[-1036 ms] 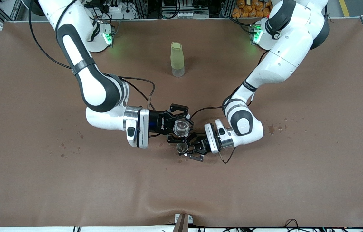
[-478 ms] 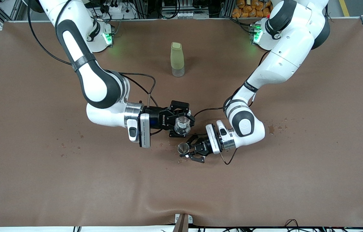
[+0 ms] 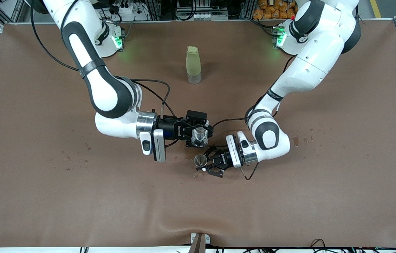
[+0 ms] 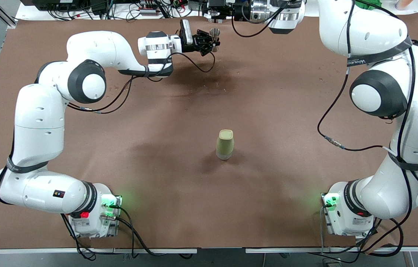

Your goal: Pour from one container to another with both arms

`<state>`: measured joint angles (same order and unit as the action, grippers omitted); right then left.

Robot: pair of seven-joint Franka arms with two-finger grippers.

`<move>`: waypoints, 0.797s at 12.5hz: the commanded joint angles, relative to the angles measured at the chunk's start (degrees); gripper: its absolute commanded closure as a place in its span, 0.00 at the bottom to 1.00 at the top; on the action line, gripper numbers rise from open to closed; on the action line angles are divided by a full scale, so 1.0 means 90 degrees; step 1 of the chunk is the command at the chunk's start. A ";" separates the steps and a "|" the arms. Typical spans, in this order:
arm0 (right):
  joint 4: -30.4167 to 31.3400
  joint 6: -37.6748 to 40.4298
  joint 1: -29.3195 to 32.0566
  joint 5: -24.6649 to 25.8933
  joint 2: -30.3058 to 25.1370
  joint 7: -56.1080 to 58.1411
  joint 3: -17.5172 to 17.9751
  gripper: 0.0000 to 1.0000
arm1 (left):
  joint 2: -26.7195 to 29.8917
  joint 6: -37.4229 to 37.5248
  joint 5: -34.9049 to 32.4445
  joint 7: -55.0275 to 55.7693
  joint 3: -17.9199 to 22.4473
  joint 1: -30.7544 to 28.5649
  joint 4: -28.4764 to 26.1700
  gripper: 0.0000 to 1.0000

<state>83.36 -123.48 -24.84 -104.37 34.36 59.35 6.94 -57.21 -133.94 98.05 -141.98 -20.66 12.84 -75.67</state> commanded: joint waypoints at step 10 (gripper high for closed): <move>0.0151 0.0370 -0.0072 -0.0171 -0.0205 -0.1632 -0.0058 1.00 | 0.0029 0.0429 0.0140 -0.0113 -0.0010 -0.0187 -0.0157 1.00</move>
<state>83.37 -121.21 -25.22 -104.53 34.33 47.31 6.89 -57.21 -131.03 98.05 -141.98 -20.64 11.45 -76.60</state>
